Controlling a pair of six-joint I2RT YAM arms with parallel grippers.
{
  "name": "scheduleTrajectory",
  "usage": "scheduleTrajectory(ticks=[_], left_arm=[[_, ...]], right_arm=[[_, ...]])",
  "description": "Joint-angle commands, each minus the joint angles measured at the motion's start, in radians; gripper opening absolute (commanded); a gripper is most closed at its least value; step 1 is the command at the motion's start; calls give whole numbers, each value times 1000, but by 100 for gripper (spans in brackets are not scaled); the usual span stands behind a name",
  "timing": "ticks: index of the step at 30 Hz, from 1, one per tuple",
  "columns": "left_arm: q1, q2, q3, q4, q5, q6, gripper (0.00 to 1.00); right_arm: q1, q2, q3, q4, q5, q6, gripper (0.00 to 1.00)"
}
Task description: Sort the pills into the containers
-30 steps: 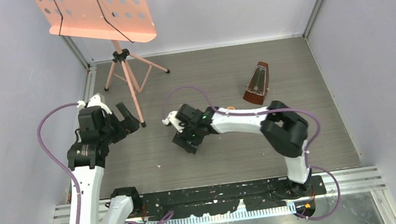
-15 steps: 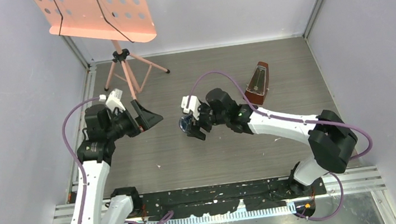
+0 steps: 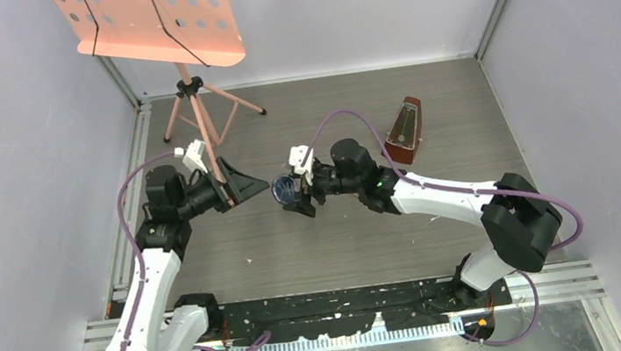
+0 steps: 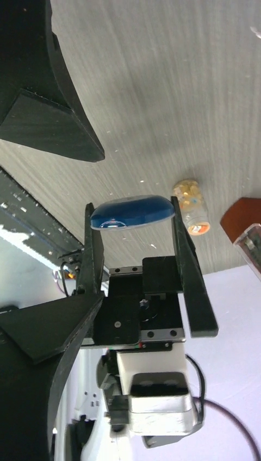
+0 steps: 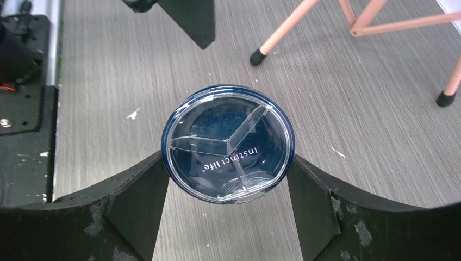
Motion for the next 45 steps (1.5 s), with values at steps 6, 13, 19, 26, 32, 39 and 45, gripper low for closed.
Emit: scheduleTrajectory(ticks=[6,13,19,26,32,39,45], left_arm=[[-5,-53,-77,609,198,19,93],[-16,-171,-179,802,209,308,98],[-132,-122,-164,793,278,463,97],[-180,-60,-175,853,191,479,94],[-181,-36,-198,898,156,458,94],[-180,-14,-209,896,221,460,93],[-181,20,-191,813,270,525,88]], right_arm=[[-79,-29,146,-22,-338,139,65],[-130,-56,192,-116,-451,191,65],[-136,-61,231,-150,-525,232,66],[-136,-73,210,-157,-544,233,65],[-130,-70,204,-151,-540,213,65],[-127,-52,225,-187,-565,184,66],[-126,-37,245,-220,-575,167,67]])
